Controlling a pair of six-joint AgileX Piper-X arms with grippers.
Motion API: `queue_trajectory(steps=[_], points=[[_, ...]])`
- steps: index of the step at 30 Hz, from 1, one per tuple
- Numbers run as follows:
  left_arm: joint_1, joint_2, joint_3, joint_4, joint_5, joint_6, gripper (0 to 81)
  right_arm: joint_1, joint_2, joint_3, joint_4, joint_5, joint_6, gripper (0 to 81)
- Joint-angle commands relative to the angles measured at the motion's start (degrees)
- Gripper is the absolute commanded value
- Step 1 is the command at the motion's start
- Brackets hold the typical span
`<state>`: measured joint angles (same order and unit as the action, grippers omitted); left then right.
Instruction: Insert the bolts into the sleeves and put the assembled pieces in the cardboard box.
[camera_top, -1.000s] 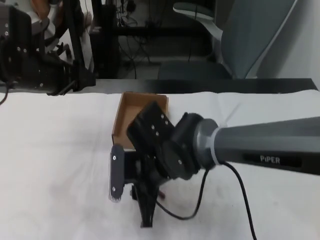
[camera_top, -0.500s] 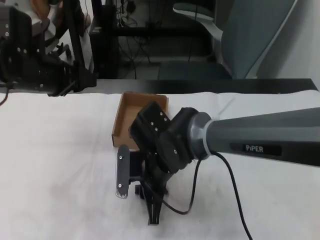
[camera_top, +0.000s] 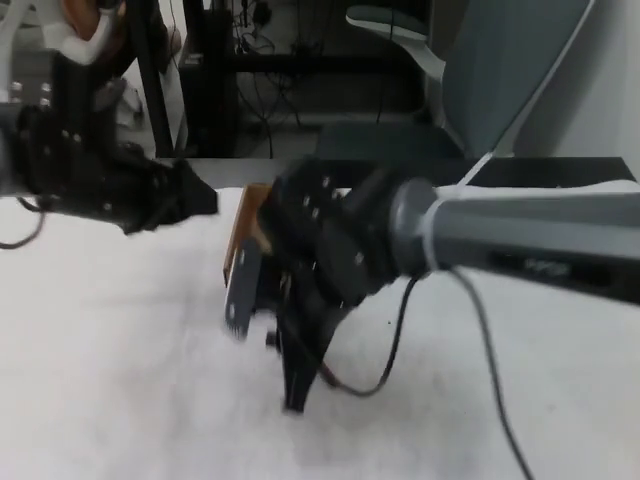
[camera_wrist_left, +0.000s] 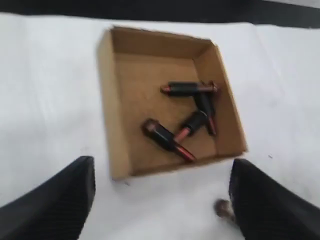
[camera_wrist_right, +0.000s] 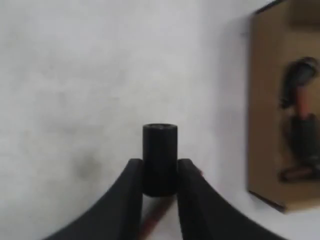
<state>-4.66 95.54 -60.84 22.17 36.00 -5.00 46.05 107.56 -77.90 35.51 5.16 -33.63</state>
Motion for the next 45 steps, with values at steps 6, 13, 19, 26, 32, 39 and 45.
queue_trajectory(steps=[6, 13, 19, 26, 32, 39, 45], points=[[-19.5, -0.8, 0.1, 10.1, -20.2, -7.3, 70.0, -6.3, -17.0, 7.4, 0.4, 16.1, 12.7, 0.6], [-28.8, 0.6, -0.1, 5.5, -30.5, -19.5, 70.0, -17.8, -34.5, 18.7, 0.9, 9.9, 14.8, 0.6], [-30.0, 6.7, -0.3, 4.1, -29.0, -28.9, 65.4, -24.2, -44.2, 21.5, 0.7, 0.8, 15.2, 0.6], [-32.7, 11.7, -0.4, -2.3, -29.4, -36.0, 64.3, -25.2, -45.7, 21.5, -2.6, -4.5, 12.6, 0.6], [-31.9, 14.9, -3.8, 1.5, -32.1, -37.0, 64.0, -25.2, -45.7, 21.5, -2.8, -6.1, 12.7, 0.6], [-30.5, 16.1, -4.1, 7.4, -36.0, -36.6, 64.0, -25.2, -45.7, 21.5, -3.9, -6.1, 12.7, 0.6], [-29.0, 16.1, -4.1, 7.8, -37.7, -36.6, 35.0, -25.3, -45.7, 21.5, -4.4, -8.4, 12.9, 0.6]])
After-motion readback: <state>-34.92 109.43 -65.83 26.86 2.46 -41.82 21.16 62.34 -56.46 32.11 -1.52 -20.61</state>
